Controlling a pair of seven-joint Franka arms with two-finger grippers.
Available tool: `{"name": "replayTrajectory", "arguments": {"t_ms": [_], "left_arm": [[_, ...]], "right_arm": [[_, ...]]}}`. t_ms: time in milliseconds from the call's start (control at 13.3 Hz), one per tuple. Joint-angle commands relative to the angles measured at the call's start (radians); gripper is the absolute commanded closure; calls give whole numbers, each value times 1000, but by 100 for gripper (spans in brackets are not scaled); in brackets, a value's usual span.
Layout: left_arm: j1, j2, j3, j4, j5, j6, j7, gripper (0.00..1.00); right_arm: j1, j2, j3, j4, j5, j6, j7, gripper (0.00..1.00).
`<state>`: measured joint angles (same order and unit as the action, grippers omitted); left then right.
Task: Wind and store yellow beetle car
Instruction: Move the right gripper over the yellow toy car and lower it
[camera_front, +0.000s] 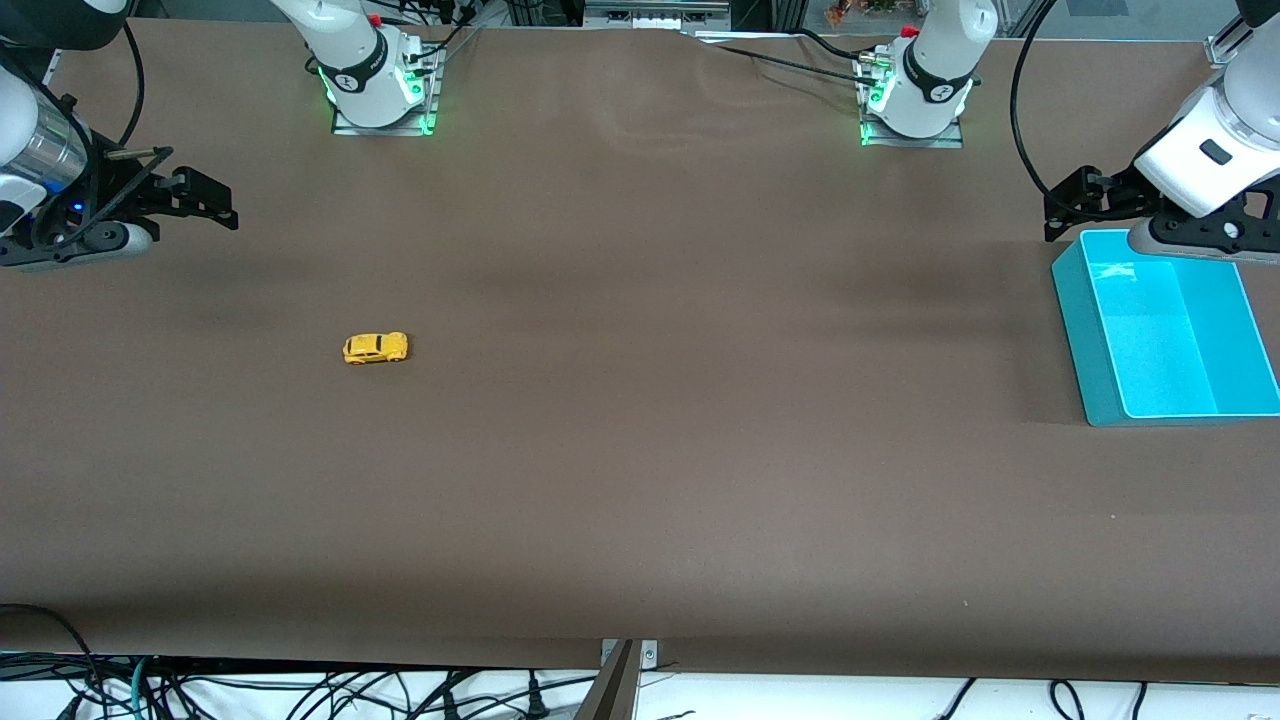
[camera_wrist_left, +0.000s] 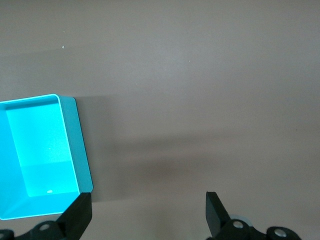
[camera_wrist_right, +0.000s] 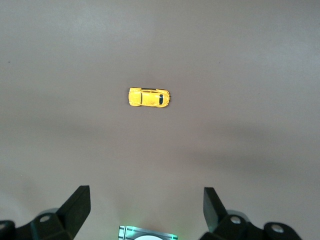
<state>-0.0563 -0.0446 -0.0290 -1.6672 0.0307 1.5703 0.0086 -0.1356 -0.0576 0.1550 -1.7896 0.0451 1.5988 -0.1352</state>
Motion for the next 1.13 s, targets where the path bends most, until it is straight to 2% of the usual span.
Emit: {"name": "replayTrajectory", "arguments": {"t_ms": [0, 753, 1054], "left_arm": [[1, -9, 0, 3, -15, -10, -4, 0], [3, -9, 3, 3, -17, -21, 4, 0], [4, -9, 1, 1, -17, -26, 2, 0]], "right_arm": [[4, -8, 0, -11, -10, 18, -14, 0], [2, -16, 1, -60, -11, 55, -15, 0], [2, -13, 1, -116, -11, 121, -15, 0]]}}
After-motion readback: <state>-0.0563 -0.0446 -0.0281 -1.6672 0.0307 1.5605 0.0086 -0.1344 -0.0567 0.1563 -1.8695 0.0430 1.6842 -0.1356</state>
